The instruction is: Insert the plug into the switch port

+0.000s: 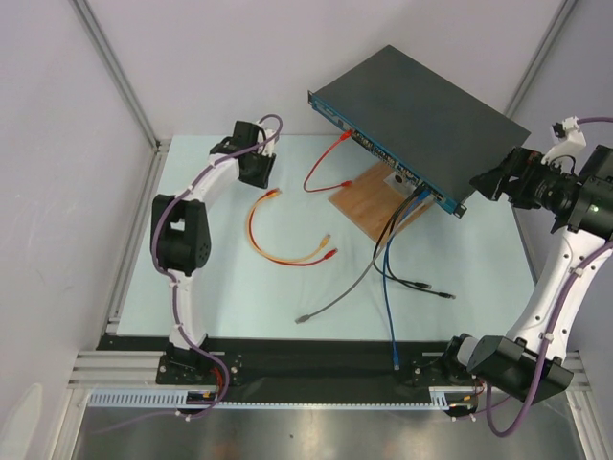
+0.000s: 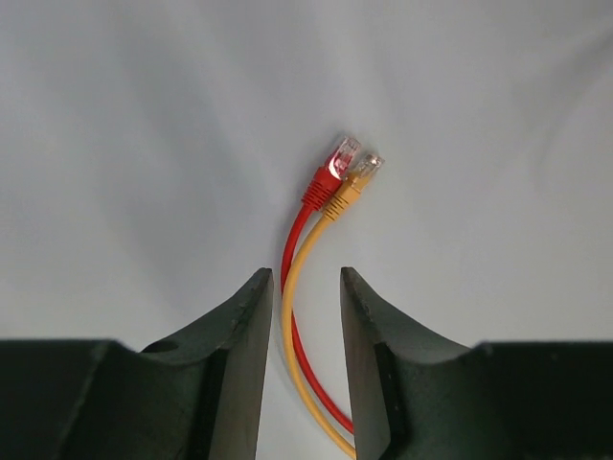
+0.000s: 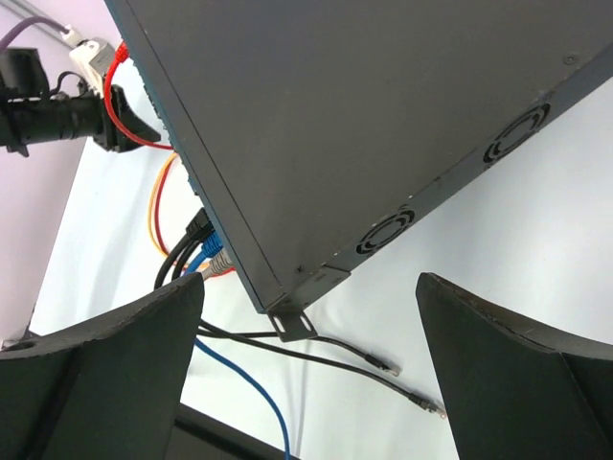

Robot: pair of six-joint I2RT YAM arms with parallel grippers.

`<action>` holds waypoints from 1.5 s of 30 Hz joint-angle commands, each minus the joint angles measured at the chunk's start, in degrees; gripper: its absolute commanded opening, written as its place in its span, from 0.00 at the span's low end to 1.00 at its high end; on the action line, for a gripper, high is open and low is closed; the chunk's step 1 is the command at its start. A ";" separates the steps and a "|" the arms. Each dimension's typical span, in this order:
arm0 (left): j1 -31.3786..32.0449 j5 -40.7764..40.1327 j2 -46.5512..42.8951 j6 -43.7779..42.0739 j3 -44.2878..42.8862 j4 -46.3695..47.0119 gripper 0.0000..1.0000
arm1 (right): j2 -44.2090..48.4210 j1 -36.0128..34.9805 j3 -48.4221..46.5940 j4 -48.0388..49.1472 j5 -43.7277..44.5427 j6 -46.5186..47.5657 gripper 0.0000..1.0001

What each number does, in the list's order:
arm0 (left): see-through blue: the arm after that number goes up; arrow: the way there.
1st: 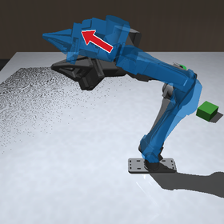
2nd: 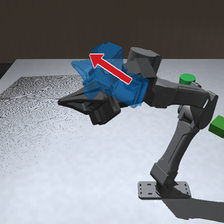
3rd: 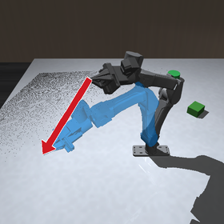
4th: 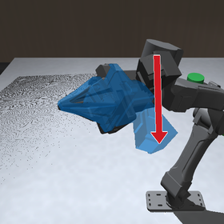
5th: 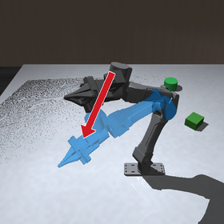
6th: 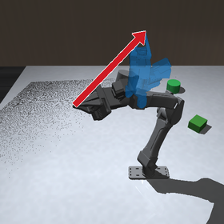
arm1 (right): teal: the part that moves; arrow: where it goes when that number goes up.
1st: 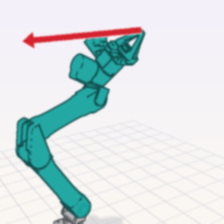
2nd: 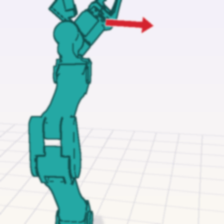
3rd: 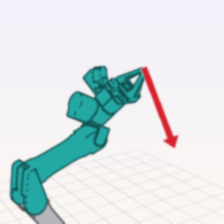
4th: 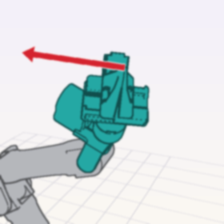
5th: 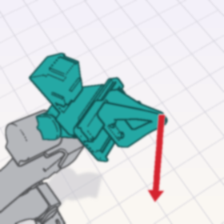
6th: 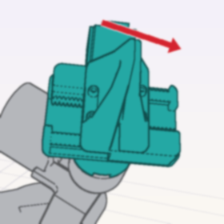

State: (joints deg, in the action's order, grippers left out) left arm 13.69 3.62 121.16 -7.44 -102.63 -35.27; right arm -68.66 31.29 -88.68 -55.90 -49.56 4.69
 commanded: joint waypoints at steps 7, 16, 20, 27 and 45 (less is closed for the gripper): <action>-0.33 -0.54 4.69 -5.56 -3.28 -0.33 0.40 | -0.42 -2.20 -4.13 -1.05 2.63 0.85 1.00; -0.25 -1.50 6.36 -6.62 -0.11 1.69 0.37 | -1.91 -2.37 -4.22 -1.49 3.15 1.02 1.00; -0.33 -2.30 7.07 -7.32 0.15 2.04 0.36 | -2.35 -2.37 -4.22 -1.14 3.16 0.85 1.00; -0.33 -2.83 7.24 -7.50 1.20 3.19 0.33 | -2.44 -2.37 -3.95 -0.70 3.42 0.50 0.99; -0.33 1.04 -10.32 -8.90 7.35 -2.52 0.00 | -2.09 -2.72 -3.43 1.14 0.35 -0.29 0.98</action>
State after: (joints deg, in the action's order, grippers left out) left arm 13.69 2.42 118.76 -14.63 -96.01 -36.29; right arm -71.07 28.95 -90.67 -56.84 -47.35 4.56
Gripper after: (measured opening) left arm 0.023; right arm 0.982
